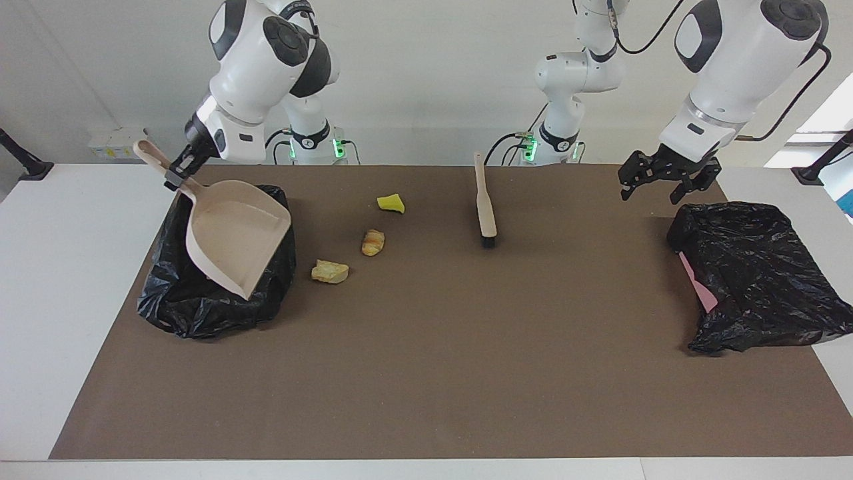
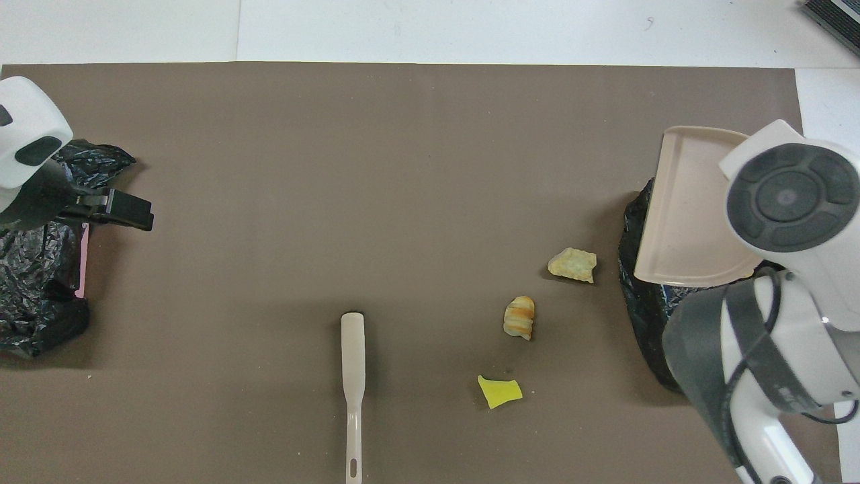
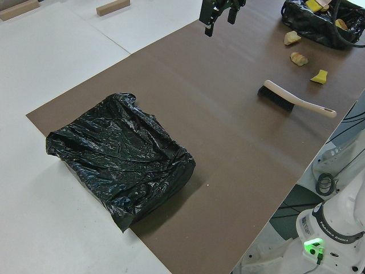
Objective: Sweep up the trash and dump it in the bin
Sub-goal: 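Tip the dustpan over the black bag with the right gripper, then bring the empty dustpan back to the table center with the right gripper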
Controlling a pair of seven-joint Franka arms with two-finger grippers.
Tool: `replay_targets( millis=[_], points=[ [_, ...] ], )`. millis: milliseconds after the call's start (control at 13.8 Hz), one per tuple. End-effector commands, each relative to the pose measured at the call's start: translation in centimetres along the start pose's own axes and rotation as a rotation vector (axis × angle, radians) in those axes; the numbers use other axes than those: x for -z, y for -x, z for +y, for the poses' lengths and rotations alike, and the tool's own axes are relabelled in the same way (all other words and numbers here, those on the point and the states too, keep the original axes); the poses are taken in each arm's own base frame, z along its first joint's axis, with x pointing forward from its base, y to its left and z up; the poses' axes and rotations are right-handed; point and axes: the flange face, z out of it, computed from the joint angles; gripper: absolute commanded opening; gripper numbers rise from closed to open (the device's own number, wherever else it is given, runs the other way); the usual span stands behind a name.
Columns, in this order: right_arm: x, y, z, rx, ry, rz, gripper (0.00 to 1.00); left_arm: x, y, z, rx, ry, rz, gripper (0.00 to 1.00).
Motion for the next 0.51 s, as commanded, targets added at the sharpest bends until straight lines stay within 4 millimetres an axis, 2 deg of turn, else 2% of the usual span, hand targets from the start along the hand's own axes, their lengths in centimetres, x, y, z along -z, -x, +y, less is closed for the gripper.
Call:
replay_targets(
  millis=[0,217,362,434],
  points=[
    [2.3,-5.3,1.8,-0.154,-0.064,0.036,0.0,0.5,0.5,-0.3,-0.01,-0.019,0.005,1.0],
    [4.3,-12.2,2.2,-0.344,-0.131,0.091,0.0,0.5,0.5,-0.3,-0.01,-0.019,0.005,1.0],
    [5.0,-15.7,2.3,-0.451,-0.178,0.129,0.0,0.5,0.5,-0.4,-0.008,-0.019,0.005,1.0],
    [6.0,-17.8,1.8,-0.516,-0.205,0.154,0.0,0.5,0.5,-0.3,-0.01,-0.019,0.005,1.0]
  ],
)
